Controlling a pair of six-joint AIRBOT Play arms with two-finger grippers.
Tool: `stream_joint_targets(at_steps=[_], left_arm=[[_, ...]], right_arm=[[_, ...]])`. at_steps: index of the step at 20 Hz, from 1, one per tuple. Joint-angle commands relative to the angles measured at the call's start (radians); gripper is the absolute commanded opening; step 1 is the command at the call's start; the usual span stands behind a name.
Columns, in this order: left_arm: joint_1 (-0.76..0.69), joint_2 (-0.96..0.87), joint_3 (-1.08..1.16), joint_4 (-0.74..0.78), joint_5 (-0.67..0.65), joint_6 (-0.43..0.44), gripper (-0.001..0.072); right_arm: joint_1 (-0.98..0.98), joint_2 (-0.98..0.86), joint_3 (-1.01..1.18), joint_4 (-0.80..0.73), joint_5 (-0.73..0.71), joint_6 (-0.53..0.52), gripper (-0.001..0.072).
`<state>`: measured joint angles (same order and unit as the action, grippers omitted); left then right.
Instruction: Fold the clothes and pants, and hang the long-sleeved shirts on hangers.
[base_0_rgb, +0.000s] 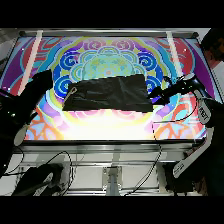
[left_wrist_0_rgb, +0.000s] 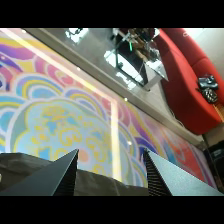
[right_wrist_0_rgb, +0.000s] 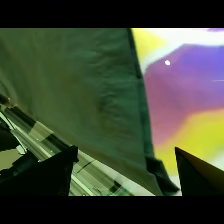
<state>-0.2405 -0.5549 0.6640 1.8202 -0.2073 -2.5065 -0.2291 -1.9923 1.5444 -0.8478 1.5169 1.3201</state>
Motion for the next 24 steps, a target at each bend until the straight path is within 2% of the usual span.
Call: stream_joint_targets(at_steps=[1, 5, 6, 8, 9, 10, 12, 13, 15, 20, 24], left_arm=[[-0.001, 0.001, 0.001, 0.0, 0.0, 0.0, 0.0475], [-0.001, 0.001, 0.001, 0.0, 0.0, 0.0, 0.0475], [-0.001, 0.001, 0.001, 0.0, 0.0, 0.0, 0.0475], [-0.001, 0.001, 0.001, 0.0, 0.0, 0.0, 0.0475], [-0.001, 0.001, 0.001, 0.0, 0.0, 0.0, 0.0475], [-0.001, 0.001, 0.001, 0.0, 0.001, 0.0, 0.0475], [-0.001, 0.001, 0.001, 0.0, 0.001, 0.0, 0.0475], [-0.001, 0.001, 0.001, 0.0, 0.001, 0.0, 0.0475], [-0.001, 0.001, 0.001, 0.0, 0.001, 0.0, 0.0475], [-0.001, 0.001, 0.001, 0.0, 0.001, 0.0, 0.0475], [-0.001, 0.001, 0.001, 0.0, 0.001, 0.0, 0.0475]], right_arm=[[0.049, -0.037, 0.023, 0.037, -0.036, 0.007, 0.0691], [0.153, -0.049, 0.024, 0.04, -0.088, 0.031, 0.069], [0.172, -0.049, 0.024, 0.04, -0.105, 0.037, 0.0664], [0.2, -0.049, 0.024, 0.039, -0.13, 0.06, 0.0428], [0.207, -0.049, 0.024, 0.039, -0.138, 0.079, 0.0335], [0.207, -0.048, 0.024, 0.04, -0.14, 0.095, 0.0289], [0.202, -0.039, 0.024, 0.038, -0.129, 0.138, 0.0049], [0.194, -0.027, 0.024, 0.031, -0.127, 0.171, 0.0007], [0.167, 0.015, 0.024, -0.011, -0.136, 0.229, 0.0005], [0.023, 0.149, 0.024, -0.29, -0.132, 0.4, 0.0006], [-0.177, 0.222, 0.024, -0.467, -0.063, 0.446, 0.0005]])
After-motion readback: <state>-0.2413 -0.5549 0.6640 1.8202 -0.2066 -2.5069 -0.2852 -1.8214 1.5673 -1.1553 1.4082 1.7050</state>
